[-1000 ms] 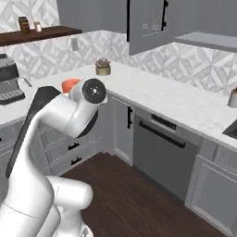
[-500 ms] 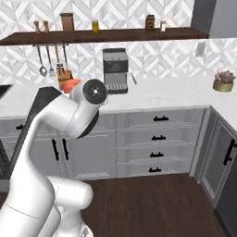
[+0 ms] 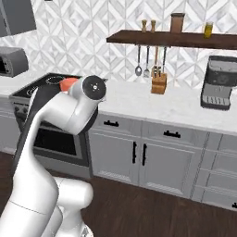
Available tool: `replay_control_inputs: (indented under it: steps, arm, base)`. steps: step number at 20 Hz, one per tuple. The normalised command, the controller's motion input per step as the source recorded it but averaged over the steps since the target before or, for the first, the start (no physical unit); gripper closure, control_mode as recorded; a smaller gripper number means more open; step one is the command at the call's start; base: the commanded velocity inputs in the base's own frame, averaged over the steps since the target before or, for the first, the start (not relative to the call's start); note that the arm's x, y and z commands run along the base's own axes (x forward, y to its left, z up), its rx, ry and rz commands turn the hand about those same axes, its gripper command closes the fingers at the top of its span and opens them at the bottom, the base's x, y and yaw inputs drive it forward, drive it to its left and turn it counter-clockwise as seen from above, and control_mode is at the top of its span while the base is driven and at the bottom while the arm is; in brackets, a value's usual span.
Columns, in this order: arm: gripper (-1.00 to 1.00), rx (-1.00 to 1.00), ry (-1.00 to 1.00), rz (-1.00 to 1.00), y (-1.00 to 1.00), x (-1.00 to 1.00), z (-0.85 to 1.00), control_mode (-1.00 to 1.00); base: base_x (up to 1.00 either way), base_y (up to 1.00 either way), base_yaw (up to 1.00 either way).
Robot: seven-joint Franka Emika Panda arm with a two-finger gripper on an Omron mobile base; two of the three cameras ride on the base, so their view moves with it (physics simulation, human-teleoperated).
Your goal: Gather all objects into one cabinet and sort the glasses and bowls to opposite sides.
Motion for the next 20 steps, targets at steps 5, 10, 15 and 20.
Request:
replay_control_inputs:
  steps: [5, 10, 15, 20]
  arm:
    - [1.0, 0.0, 0.0, 0.0, 0.0, 0.0, 0.0, 1.0]
    - [1.0, 0.0, 0.0, 0.0, 0.0, 0.0, 0.0, 1.0]
    - [1.0, 0.0, 0.0, 0.0, 0.0, 0.0, 0.0, 1.0]
    - [1.0, 0.0, 0.0, 0.0, 0.0, 0.0, 0.0, 1.0]
  base:
    - [0.17, 1.0, 0.25]
    - [0.4, 1.0, 0.1]
    - [0.1, 1.0, 0.06]
    - [0.03, 1.0, 0.04]
